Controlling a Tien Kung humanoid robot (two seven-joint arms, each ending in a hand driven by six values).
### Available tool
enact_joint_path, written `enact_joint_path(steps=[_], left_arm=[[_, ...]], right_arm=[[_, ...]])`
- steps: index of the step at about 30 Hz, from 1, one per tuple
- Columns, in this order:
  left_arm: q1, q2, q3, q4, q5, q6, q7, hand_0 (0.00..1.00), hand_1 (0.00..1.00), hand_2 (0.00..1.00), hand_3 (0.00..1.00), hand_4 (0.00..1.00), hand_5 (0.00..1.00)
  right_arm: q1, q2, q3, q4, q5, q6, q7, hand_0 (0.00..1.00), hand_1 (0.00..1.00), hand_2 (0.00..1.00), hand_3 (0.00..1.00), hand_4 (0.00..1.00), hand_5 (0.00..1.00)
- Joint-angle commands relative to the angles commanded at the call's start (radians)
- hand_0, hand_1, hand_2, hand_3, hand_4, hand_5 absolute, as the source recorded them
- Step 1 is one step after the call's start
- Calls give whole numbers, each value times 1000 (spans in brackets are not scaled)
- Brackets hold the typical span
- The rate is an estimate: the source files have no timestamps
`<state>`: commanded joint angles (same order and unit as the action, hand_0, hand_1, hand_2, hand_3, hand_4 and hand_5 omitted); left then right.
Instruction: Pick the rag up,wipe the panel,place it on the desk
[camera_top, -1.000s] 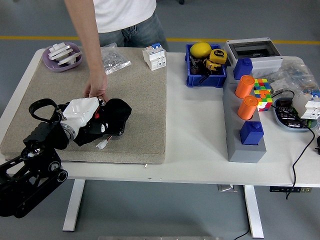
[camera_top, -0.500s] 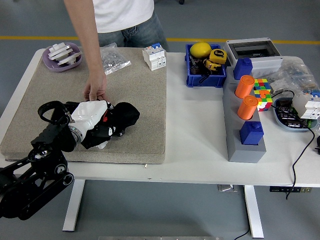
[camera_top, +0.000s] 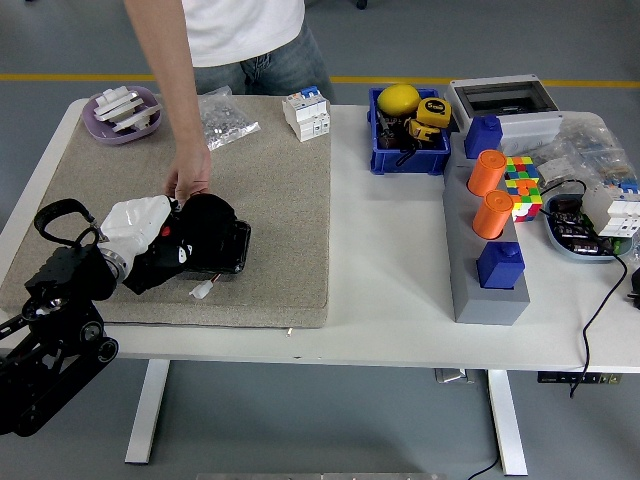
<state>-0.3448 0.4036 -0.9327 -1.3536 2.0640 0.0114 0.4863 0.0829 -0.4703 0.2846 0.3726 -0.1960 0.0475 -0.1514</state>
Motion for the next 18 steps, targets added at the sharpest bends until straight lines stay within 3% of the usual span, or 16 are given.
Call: enact_joint_path(steps=[18], left_arm=[[47, 36, -172, 67, 35, -21, 18, 235, 259, 533, 460, 113, 2]], right_arm=[[0, -1, 1, 2, -8, 1, -1, 763, 648, 690, 731, 998, 643]])
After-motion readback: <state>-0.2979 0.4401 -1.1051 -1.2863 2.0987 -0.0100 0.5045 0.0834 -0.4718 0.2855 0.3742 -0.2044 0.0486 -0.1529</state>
